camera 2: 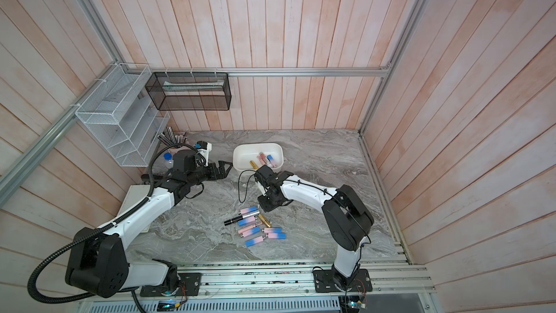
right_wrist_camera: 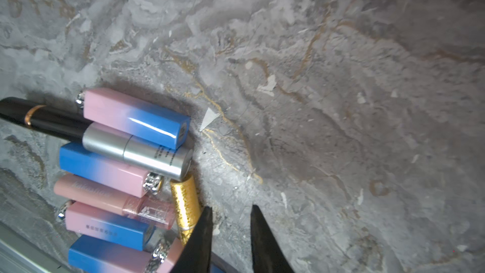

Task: Put the lipstick into the storage box
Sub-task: Pick up the lipstick at the center of the board.

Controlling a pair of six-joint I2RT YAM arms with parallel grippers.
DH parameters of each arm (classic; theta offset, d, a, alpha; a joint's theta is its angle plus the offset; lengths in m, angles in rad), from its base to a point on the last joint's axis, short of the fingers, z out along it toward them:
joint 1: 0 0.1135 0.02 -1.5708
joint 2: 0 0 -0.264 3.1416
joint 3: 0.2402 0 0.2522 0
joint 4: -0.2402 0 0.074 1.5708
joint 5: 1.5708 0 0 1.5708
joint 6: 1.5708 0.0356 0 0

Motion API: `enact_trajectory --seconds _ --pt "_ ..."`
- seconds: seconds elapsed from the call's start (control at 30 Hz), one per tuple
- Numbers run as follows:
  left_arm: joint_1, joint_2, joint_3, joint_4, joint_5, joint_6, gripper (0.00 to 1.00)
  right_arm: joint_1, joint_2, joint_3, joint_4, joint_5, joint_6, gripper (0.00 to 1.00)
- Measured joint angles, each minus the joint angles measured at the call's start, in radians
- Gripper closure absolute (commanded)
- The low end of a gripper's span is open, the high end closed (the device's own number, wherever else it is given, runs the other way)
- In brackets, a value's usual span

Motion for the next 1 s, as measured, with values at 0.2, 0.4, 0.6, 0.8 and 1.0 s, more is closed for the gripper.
enact_trajectory --seconds 0.2,0.4,0.6,0.8,1.0 --pt "0.0 -0.011 -0.002 -0.005 0.003 -0.003 0.0 0.037 0.0 -0.037 0.052 -0.009 0.047 0.73" --pt "0.0 -0.035 -0.005 -0.021 0.003 -0.003 0.0 0.076 -0.001 -0.095 0.08 -0.025 0.082 0.73" --pt "0.0 -0.041 -0.015 -0.039 0.003 -0.007 0.0 0.092 -0.001 -0.122 0.109 -0.035 0.108 0.74" --pt "0.0 -0.041 -0.023 -0.051 0.003 -0.01 0.0 0.092 -0.001 -0.13 0.12 -0.033 0.128 0.83" --pt "0.0 -0.041 -0.024 -0.053 0.003 -0.01 0.0 0.093 -0.002 -0.129 0.117 -0.023 0.131 0.85"
